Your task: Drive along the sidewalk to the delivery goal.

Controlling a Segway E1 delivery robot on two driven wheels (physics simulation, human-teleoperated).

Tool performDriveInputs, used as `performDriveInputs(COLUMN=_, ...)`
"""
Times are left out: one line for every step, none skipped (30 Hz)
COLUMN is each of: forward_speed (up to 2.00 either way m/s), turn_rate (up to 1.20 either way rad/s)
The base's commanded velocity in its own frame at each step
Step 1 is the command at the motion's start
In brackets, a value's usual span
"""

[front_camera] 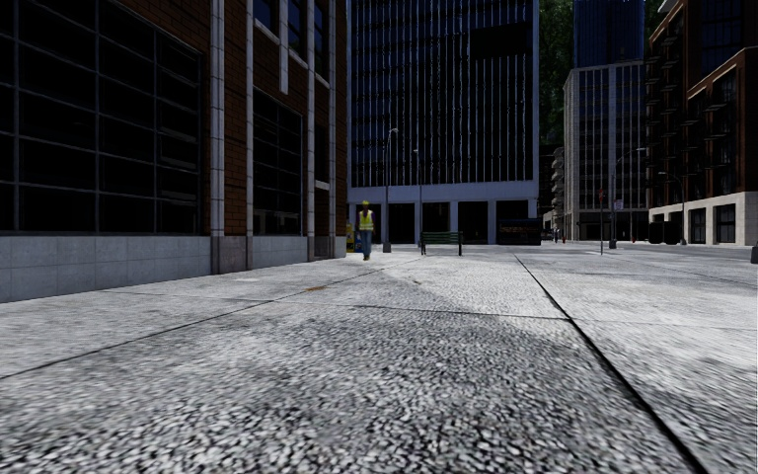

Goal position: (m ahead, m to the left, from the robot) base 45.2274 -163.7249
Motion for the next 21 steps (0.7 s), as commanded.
performDriveInputs(forward_speed=0.0, turn_rate=0.0)
performDriveInputs(forward_speed=0.0, turn_rate=0.0)
performDriveInputs(forward_speed=0.0, turn_rate=0.0)
performDriveInputs(forward_speed=0.0, turn_rate=0.0)
performDriveInputs(forward_speed=0.0, turn_rate=0.0)
performDriveInputs(forward_speed=0.0, turn_rate=0.0)
performDriveInputs(forward_speed=0.0, turn_rate=0.0)
performDriveInputs(forward_speed=0.0, turn_rate=0.0)
performDriveInputs(forward_speed=0.0, turn_rate=0.0)
performDriveInputs(forward_speed=0.0, turn_rate=0.0)
performDriveInputs(forward_speed=0.0, turn_rate=0.0)
performDriveInputs(forward_speed=0.0, turn_rate=0.0)
performDriveInputs(forward_speed=0.0, turn_rate=0.0)
performDriveInputs(forward_speed=0.0, turn_rate=0.0)
performDriveInputs(forward_speed=0.0, turn_rate=0.0)
performDriveInputs(forward_speed=0.0, turn_rate=0.0)
performDriveInputs(forward_speed=0.0, turn_rate=0.0)
performDriveInputs(forward_speed=0.0, turn_rate=0.0)
performDriveInputs(forward_speed=0.0, turn_rate=0.0)
performDriveInputs(forward_speed=0.0, turn_rate=0.0)
performDriveInputs(forward_speed=0.0, turn_rate=0.0)
